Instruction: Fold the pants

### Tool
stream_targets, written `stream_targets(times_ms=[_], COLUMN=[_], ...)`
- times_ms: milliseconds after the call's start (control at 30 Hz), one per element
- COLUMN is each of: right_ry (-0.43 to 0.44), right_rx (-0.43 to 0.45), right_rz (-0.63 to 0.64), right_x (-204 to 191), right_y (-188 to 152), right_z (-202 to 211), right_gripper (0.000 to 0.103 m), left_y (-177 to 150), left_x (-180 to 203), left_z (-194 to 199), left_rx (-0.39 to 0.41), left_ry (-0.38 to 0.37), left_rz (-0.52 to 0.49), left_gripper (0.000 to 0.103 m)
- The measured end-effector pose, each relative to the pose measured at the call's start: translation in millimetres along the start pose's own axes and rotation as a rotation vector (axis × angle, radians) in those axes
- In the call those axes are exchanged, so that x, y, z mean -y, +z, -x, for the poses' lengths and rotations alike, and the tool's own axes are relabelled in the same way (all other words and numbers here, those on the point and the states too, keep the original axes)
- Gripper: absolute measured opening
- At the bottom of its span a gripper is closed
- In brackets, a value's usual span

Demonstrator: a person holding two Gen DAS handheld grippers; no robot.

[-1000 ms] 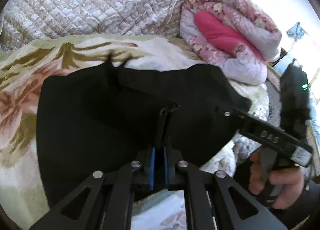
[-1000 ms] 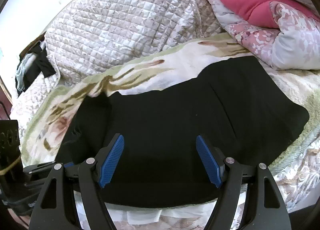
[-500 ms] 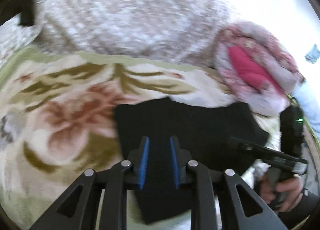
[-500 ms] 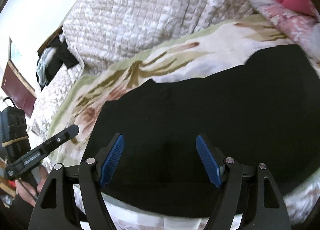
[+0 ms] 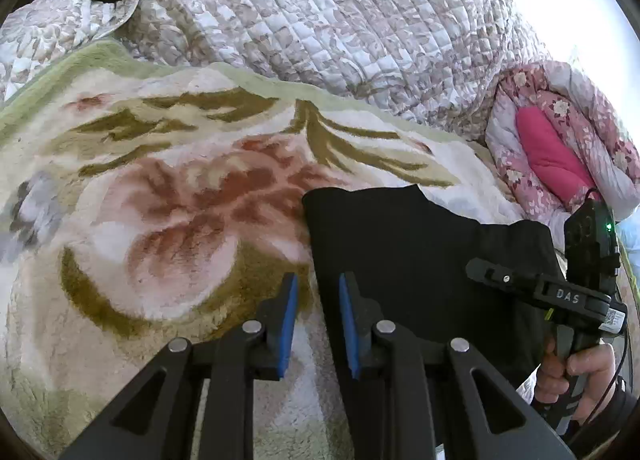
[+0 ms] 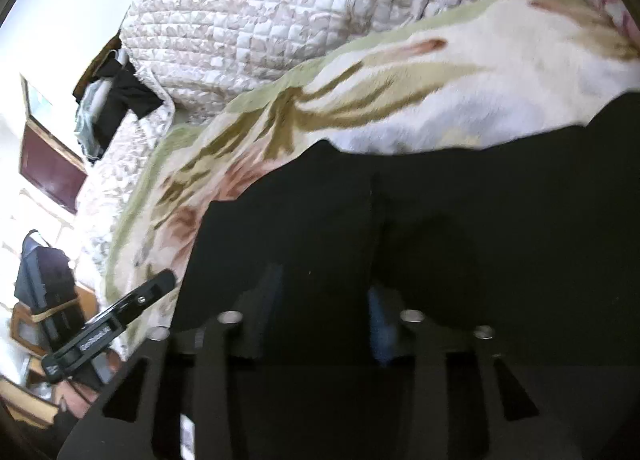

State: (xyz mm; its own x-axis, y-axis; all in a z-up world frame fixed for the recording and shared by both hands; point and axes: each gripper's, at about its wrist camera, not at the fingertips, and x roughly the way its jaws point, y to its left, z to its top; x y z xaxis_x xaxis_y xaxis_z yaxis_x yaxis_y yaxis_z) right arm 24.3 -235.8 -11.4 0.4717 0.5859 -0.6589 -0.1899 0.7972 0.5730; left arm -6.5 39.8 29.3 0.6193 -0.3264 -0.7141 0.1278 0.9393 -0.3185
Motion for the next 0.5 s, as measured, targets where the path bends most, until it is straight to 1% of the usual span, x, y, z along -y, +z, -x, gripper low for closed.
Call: stream_targets(times_ms=[33, 100, 267, 300, 400, 433, 500], right_ry=[-0.006, 0.028, 0.033, 0.023, -0.009, -0.005, -0.03], right_rx=[0.001, 0.003, 0.082, 0.085, 0.047, 0.051, 0.058], right_rz=[-0.011, -0.049, -0.03, -0.038, -0.101, -0.103, -0.063], right_x=[4, 7, -1, 2, 19, 19, 13], right_y=[0, 1, -5, -7, -12, -13, -11], right_z=[0, 1, 23, 25, 18, 18, 19], right_gripper=[0.015, 0.004, 0.003, 0.003, 0.003, 0.003, 0.004], left_y=[0, -1, -4, -4, -5, -5, -6], left_x=[1, 3, 7, 8, 8, 8, 10], left_z=[-1, -3, -2, -1, -1, -1, -1], left_rx=[-0.002, -0.007, 0.0, 0.003, -0.001, -0.004, -0.007], left_ry=[0.0, -0.002, -0.002, -0.002, -0.004, -0.005, -0.007], left_rz=[-0.003, -0.008, -0.033, -0.037, -0.035, -0.035, -0.039], left_gripper=[0.024, 0.024, 0.024, 0.024, 0.024, 0.024, 0.024])
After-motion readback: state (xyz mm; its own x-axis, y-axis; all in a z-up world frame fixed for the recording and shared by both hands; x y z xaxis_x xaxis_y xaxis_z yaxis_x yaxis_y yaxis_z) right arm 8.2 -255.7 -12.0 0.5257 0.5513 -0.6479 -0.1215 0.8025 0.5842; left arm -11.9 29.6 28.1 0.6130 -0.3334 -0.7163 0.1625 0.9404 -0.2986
